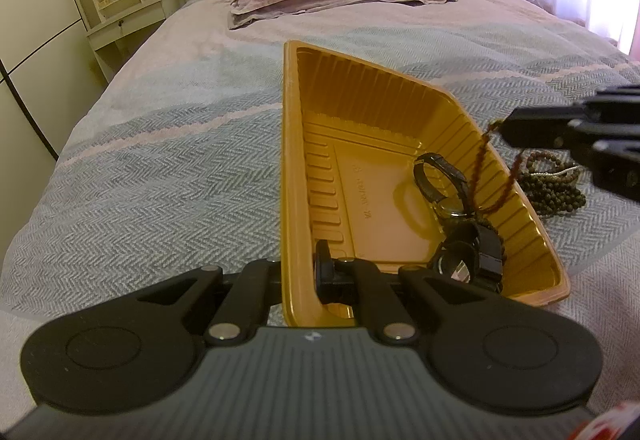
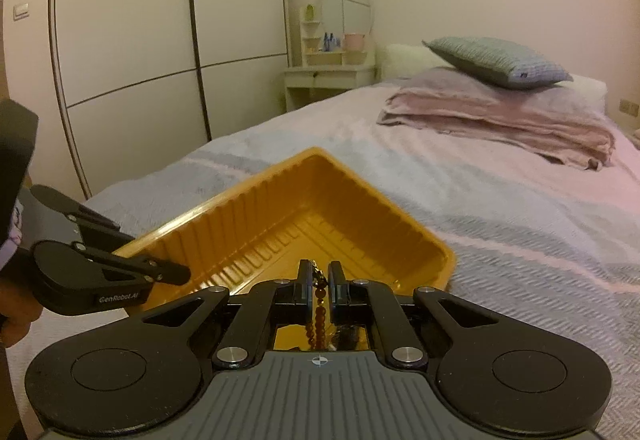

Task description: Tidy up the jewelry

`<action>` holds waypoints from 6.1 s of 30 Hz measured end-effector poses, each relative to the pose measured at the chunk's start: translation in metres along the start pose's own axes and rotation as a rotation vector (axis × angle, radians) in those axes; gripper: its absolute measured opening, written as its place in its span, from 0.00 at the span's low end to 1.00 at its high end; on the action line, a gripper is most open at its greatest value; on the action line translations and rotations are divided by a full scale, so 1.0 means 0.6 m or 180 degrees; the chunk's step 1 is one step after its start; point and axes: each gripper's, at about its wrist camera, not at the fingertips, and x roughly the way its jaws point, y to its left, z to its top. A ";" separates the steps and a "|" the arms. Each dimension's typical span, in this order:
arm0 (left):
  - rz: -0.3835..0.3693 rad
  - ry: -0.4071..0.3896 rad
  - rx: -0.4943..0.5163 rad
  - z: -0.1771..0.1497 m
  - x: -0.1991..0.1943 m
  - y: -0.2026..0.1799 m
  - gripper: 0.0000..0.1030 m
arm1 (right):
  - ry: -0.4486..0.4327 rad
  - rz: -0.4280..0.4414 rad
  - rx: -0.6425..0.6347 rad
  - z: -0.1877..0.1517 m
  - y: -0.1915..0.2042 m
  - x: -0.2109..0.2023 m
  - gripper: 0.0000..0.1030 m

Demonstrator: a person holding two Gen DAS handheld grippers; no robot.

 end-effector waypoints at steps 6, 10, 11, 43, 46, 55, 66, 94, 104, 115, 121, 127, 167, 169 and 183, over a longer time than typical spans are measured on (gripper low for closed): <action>-0.0002 -0.0004 -0.0002 0.001 -0.001 0.000 0.04 | 0.0040 0.0067 0.0016 0.000 0.010 0.021 0.07; 0.0000 -0.0002 -0.0005 0.000 -0.001 0.001 0.04 | 0.0061 0.0095 0.0067 -0.003 0.008 0.023 0.08; -0.0002 -0.0001 -0.0007 0.000 -0.002 0.002 0.04 | 0.0044 0.0062 0.0090 -0.005 0.004 0.018 0.08; 0.0050 -0.0038 -0.0040 -0.004 -0.008 -0.001 0.04 | 0.0849 -0.1435 -0.0197 -0.187 -0.246 -0.058 0.26; 0.0048 -0.0033 -0.0033 -0.002 -0.009 -0.002 0.04 | 0.1005 -0.1375 -0.0607 -0.188 -0.241 -0.034 0.26; 0.0040 -0.0025 -0.0040 -0.002 -0.008 -0.002 0.04 | 0.1296 -0.1333 -0.1340 -0.199 -0.227 0.011 0.02; 0.0038 -0.0025 -0.0031 -0.002 -0.007 -0.002 0.04 | 0.0674 -0.1870 -0.1404 -0.137 -0.206 -0.088 0.02; 0.0019 -0.0036 -0.0041 0.000 -0.009 -0.001 0.04 | 0.0009 -0.2014 -0.1175 0.008 -0.199 -0.217 0.01; 0.0019 -0.0038 -0.0040 0.001 -0.010 -0.001 0.04 | 0.0769 -0.1386 -0.0716 -0.136 -0.223 -0.103 0.22; 0.0021 -0.0026 -0.0066 0.001 -0.008 0.001 0.04 | 0.1129 -0.1179 -0.0301 -0.181 -0.311 -0.011 0.25; 0.0020 -0.0025 -0.0066 0.000 -0.008 0.001 0.04 | 0.1123 -0.1296 -0.0451 -0.164 -0.297 -0.027 0.02; 0.0019 -0.0026 -0.0068 0.000 -0.008 0.001 0.04 | 0.0500 -0.2007 -0.0724 -0.098 -0.275 -0.140 0.02; 0.0005 -0.0068 -0.0044 -0.002 -0.010 0.000 0.04 | 0.0796 -0.1509 0.0339 -0.149 -0.288 -0.234 0.27; 0.0007 -0.0062 -0.0054 -0.002 -0.010 0.000 0.04 | 0.0923 -0.1604 0.0177 -0.154 -0.309 -0.219 0.27; 0.0028 -0.0041 -0.0072 -0.001 -0.011 -0.003 0.04 | 0.1678 -0.1387 -0.2246 -0.244 -0.293 -0.109 0.26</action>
